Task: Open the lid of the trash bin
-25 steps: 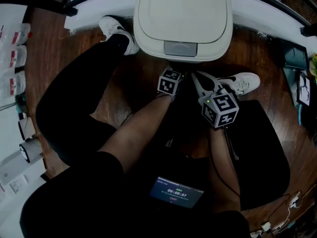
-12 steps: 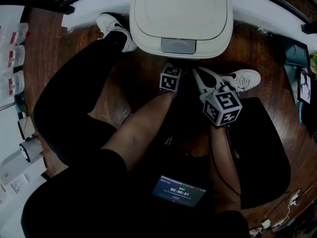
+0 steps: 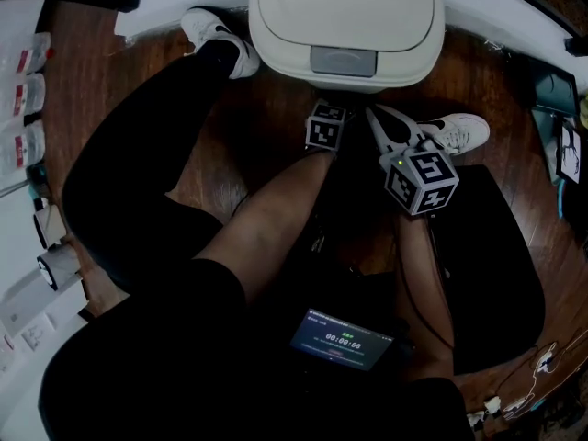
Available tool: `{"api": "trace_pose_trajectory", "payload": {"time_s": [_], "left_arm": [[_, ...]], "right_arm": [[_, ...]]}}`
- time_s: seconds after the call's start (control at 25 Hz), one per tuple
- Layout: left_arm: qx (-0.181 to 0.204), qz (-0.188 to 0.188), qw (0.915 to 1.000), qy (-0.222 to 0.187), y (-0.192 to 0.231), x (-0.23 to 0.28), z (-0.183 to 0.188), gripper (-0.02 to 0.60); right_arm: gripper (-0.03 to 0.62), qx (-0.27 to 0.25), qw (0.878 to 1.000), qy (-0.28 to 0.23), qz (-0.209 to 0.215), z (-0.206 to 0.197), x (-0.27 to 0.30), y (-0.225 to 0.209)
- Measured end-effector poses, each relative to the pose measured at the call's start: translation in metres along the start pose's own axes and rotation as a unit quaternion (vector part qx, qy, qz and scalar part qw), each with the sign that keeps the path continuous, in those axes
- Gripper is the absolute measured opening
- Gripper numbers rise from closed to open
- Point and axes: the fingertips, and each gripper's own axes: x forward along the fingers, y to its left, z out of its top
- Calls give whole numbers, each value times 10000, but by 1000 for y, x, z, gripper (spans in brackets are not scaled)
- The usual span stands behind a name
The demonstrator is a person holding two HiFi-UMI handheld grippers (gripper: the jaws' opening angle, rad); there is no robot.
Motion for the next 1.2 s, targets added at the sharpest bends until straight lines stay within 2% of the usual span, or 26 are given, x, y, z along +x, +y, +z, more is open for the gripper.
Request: {"api": "trace_pose_trajectory", "payload": {"time_s": [0.32,0.48,0.72,1.2], "left_arm": [[-36,-25,10000,88,0,1,-6,35],[-122,-12,9995,300,3,4,-15,35],[-93,7,9997,211,4,4,-7,34],[-231,38,9988,425,5,5,-8,34]], "right_arm": [[23,10,10000,22,5,-4,1,2],[23,4,10000,26,6,-4,1,3],[23,-7,10000,-1,0,-4,1,1],[23,56,10000,6,-34,0,2,1]]}}
